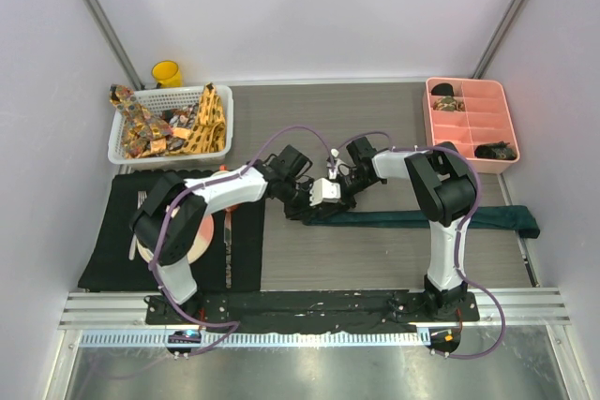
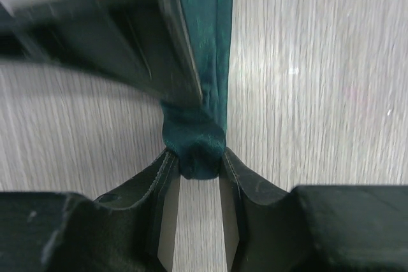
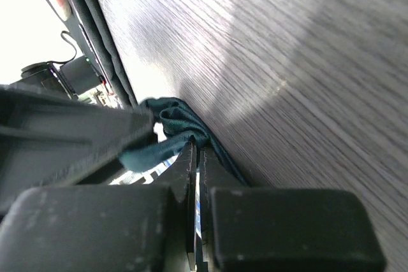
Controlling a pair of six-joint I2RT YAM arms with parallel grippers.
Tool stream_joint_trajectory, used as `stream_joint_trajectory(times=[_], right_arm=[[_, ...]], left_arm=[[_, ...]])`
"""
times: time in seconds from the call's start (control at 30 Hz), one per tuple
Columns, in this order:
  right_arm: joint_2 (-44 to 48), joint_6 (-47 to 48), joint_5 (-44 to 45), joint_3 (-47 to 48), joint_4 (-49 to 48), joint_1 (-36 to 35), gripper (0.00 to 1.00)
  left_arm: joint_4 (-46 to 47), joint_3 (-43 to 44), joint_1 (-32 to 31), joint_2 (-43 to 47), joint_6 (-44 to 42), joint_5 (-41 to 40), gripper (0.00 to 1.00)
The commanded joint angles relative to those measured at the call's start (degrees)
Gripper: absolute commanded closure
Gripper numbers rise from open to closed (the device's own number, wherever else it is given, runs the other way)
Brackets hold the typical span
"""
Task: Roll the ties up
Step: Roll the tie at the center of the board.
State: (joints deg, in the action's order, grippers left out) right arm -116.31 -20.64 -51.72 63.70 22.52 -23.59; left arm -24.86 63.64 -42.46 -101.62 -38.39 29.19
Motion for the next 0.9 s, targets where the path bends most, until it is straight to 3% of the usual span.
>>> stream_joint_trajectory(times=[0.0,0.53,0.87], right_arm=[[-0.93,1.31,1.98,1.42,0.06,0.04,0.99],[1.17,1.31,-0.31,1.42,0.85,0.3,0.99],[6.18,2.8,-4.61,1.51,2.7,1.53,0.77]], left_arm=[[4.82,2.98,-2.1,1.61,4.2,1.84,0.67],[0.78,4.3,-3.42,-4.46,0.86,-5.46,0.69],[-0.19,3.95,-3.42,-4.64,0.51,-4.41,0.71]])
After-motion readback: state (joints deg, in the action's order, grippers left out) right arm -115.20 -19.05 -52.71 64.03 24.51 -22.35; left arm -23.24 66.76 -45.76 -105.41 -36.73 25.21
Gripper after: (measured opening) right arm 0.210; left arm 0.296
